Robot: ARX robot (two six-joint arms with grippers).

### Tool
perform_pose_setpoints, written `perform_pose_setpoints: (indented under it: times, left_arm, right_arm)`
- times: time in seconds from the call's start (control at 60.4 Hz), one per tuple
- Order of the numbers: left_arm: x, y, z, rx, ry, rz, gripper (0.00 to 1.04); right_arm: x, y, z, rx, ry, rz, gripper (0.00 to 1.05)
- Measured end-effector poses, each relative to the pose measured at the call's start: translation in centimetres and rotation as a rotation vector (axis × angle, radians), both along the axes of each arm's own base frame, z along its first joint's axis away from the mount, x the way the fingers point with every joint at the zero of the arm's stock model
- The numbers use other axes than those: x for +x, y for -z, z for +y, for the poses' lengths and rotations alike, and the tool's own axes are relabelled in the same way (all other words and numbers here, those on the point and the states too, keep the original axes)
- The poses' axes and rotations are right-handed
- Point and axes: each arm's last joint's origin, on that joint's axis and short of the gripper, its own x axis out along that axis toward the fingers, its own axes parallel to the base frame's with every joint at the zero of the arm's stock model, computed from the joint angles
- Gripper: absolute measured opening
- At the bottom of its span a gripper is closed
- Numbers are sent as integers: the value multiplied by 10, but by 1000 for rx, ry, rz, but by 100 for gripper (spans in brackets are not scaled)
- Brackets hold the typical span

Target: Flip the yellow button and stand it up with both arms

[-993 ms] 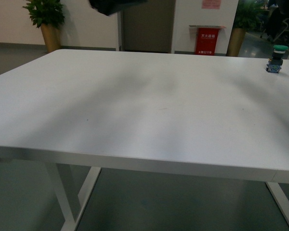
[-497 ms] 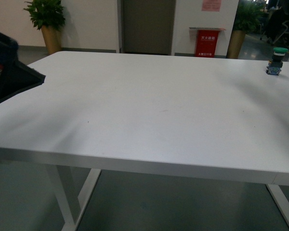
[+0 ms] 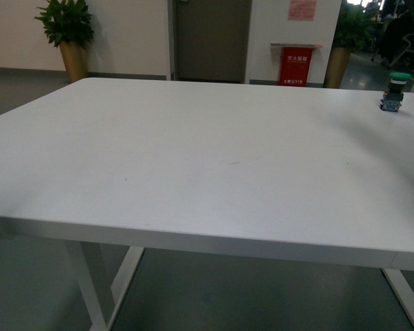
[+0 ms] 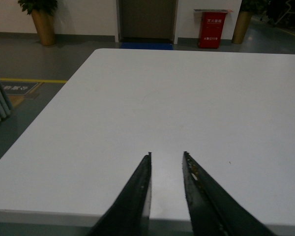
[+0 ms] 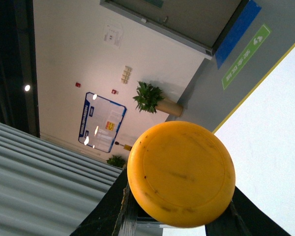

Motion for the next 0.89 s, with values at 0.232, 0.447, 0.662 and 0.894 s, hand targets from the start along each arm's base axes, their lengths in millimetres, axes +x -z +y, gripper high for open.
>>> perform_pose_setpoints:
  times: [0.232,0.447,0.662,0.894]
  left_arm:
    - [-22,14,8,-14,-29,-7,4]
    - [-36,24,8,-14,-26,-4,4]
    - [-47,30,8,-14,-26,-6,4]
    - [-56,34,8,-17,-27,-32,4]
  right_arm:
    - [-2,-2,-1,-11,4,9,30]
    - [-3,-3,-1,-22,4,13,30]
    - [-5,-6,-2,-30,8,9,30]
    - [-9,-13,-3,-36,11,-7,30]
